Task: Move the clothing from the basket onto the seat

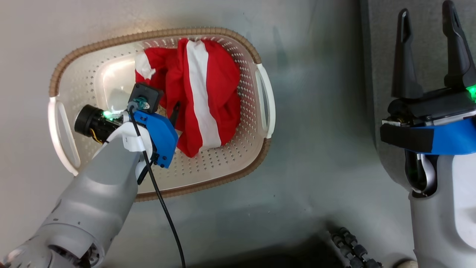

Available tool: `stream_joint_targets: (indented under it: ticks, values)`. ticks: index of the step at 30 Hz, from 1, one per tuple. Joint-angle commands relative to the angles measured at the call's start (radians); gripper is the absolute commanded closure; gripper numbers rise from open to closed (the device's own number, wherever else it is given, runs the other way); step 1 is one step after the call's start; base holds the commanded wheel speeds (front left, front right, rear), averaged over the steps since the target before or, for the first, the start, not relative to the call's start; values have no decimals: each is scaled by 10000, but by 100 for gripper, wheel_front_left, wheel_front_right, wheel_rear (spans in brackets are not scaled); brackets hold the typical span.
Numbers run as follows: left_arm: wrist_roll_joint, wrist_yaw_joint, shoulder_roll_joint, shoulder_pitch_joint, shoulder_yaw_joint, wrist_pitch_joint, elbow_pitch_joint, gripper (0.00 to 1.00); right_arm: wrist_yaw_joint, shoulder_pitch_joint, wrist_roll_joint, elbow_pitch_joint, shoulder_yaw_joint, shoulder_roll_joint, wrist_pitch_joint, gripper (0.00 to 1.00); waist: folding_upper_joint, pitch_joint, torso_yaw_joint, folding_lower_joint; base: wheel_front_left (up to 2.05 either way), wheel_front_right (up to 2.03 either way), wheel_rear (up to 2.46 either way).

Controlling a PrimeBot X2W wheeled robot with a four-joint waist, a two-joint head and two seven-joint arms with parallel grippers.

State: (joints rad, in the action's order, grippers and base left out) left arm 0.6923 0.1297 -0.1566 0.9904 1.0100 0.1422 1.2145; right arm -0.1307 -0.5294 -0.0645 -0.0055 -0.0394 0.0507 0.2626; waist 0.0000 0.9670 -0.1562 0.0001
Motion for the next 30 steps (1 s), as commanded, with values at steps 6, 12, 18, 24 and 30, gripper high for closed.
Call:
stream_joint_targets:
  ticks: [6, 12, 18, 24, 30]
  values:
    - [121, 13, -104, 544, 313, 32, 102, 0, -1, -243, 17, -160, -30, -6, 34, 0, 0, 643, -9, -1, 0, 0, 0]
    - [233, 13, -16, 877, 685, 79, 161, 0, -1, -249, 31, -232, -6, -6, 34, 0, 0, 1003, -30, -1, 0, 0, 0]
    - [407, 13, 32, 1111, 1021, 164, 167, 0, -1, -254, -43, -238, 5, -4, 20, 0, 0, 1192, -109, -1, 0, 0, 0]
    - [551, 13, 84, 1078, 1500, 234, -12, 74, 2, -240, -124, -160, -67, 7, 19, 0, 0, 1213, -159, -1, 0, 0, 0]
    - [833, 13, 48, 1201, 1883, 385, -153, 100, 8, -289, -137, -107, -149, 20, 20, 0, 0, 1134, -122, -1, 0, 0, 0]
